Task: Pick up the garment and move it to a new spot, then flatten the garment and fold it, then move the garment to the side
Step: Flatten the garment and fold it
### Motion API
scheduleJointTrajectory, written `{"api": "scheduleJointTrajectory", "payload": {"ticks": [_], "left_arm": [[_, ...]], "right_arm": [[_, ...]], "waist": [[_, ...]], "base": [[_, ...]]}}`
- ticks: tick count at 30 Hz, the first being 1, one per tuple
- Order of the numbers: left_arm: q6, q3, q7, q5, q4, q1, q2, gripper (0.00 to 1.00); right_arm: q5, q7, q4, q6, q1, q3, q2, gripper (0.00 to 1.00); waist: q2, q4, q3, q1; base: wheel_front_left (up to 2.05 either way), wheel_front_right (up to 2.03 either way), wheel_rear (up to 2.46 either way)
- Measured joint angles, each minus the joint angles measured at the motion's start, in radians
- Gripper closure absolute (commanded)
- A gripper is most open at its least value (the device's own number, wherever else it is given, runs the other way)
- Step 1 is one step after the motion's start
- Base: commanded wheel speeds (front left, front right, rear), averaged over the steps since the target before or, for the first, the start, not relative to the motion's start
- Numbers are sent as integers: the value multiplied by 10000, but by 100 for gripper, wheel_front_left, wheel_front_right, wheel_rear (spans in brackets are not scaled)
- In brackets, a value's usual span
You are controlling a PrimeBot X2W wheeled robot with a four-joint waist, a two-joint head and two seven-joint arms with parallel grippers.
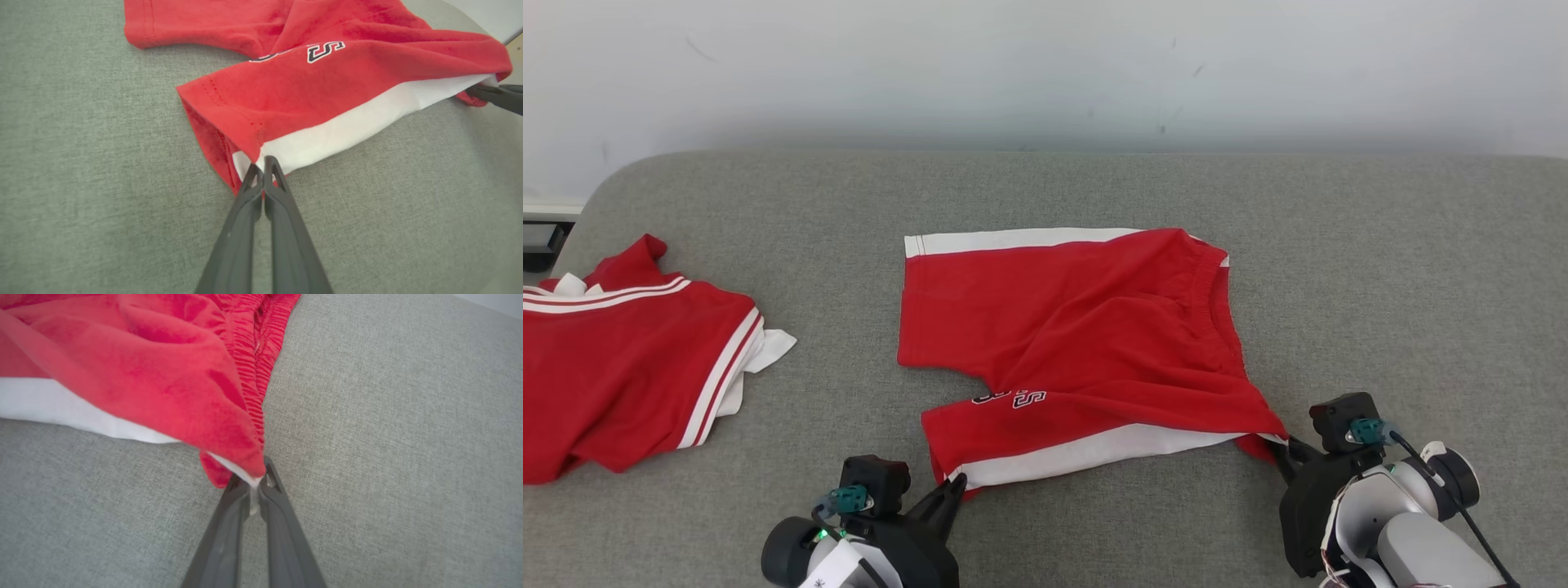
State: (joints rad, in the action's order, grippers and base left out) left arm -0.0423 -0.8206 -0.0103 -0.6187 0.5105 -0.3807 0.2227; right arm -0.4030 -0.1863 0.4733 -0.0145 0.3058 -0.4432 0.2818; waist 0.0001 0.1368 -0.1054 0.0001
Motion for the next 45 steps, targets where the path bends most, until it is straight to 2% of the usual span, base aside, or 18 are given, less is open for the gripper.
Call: {"api": "scheduleJointTrajectory", "payload": {"ticks": [5, 12, 18, 23, 27, 29, 33, 35, 37, 39, 41, 42, 45], "left_arm": [[-13, -40, -96, 242, 48, -151, 61, 100], [-157, 334, -510, 301, -591, -173, 508, 100], [-173, 364, -552, 228, -1390, 21, 838, 100], [318, 439, -364, -230, -1893, 216, 1099, 100], [1135, 686, 221, -823, -2134, -414, 1289, 100], [1561, 1099, 648, -1751, -2138, -1062, 1262, 100], [1657, 1699, 1994, -2794, -1524, -3213, 1350, 100], [1655, 2004, 2677, -2844, -970, -4747, 1423, 100], [1651, 2577, 3003, -2880, -453, -6644, 1488, 100], [1643, 3396, 2759, -2675, -270, -8407, 1503, 100], [1574, 4176, 2029, -2686, -382, -9769, 1298, 100], [1538, 4508, 1710, -2817, -566, -10239, 1158, 100], [1570, 4575, 1411, -2913, -1239, -10248, 1290, 100]], "right_arm": [[-27, 29, 27, 19, 107, 136, 17, 100], [-433, 422, -545, 21, 181, 796, 142, 100], [-970, 293, -1041, 249, 97, 926, 138, 100], [-1266, -324, -1430, 548, 132, 702, 100, 100], [-1595, -1348, -1404, 886, 664, 458, 59, 100], [-1854, -1975, -1179, 943, 1379, 430, 13, 100], [-2245, -3492, -255, 934, 3719, 577, -263, 100], [-2245, -4146, 290, 690, 5335, 767, -441, 100], [-1952, -4364, 713, 213, 7249, 1135, -514, 100], [-1104, -3898, 516, -119, 8904, 1546, -481, 100], [-892, -2784, 128, -594, 10223, 2203, -825, 100], [-903, -2424, 88, -623, 10896, 2192, -945, 100], [-959, -1795, -23, -232, 11826, 1996, -1049, 100]], "waist": [[0, -3, 16, 0], [0, -33, 95, 0], [-1, -92, 136, -2], [0, -212, -18, -2], [0, -320, -305, -2], [0, -377, -507, -2], [1, -521, -975, 0], [1, -612, -1229, 1], [2, -712, -1492, 2], [2, -814, -1761, 3], [1, -906, -2038, 1], [0, -942, -2179, -1], [-2, -1017, -2620, -2]], "base": [[0, 0, 0], [0, 0, 0], [0, 0, 0], [0, 0, 0], [0, 0, 0], [0, 0, 0], [0, 0, 0], [0, 0, 0], [0, 0, 0], [0, 0, 0], [0, 0, 0], [0, 0, 0], [0, 0, 0]]}}
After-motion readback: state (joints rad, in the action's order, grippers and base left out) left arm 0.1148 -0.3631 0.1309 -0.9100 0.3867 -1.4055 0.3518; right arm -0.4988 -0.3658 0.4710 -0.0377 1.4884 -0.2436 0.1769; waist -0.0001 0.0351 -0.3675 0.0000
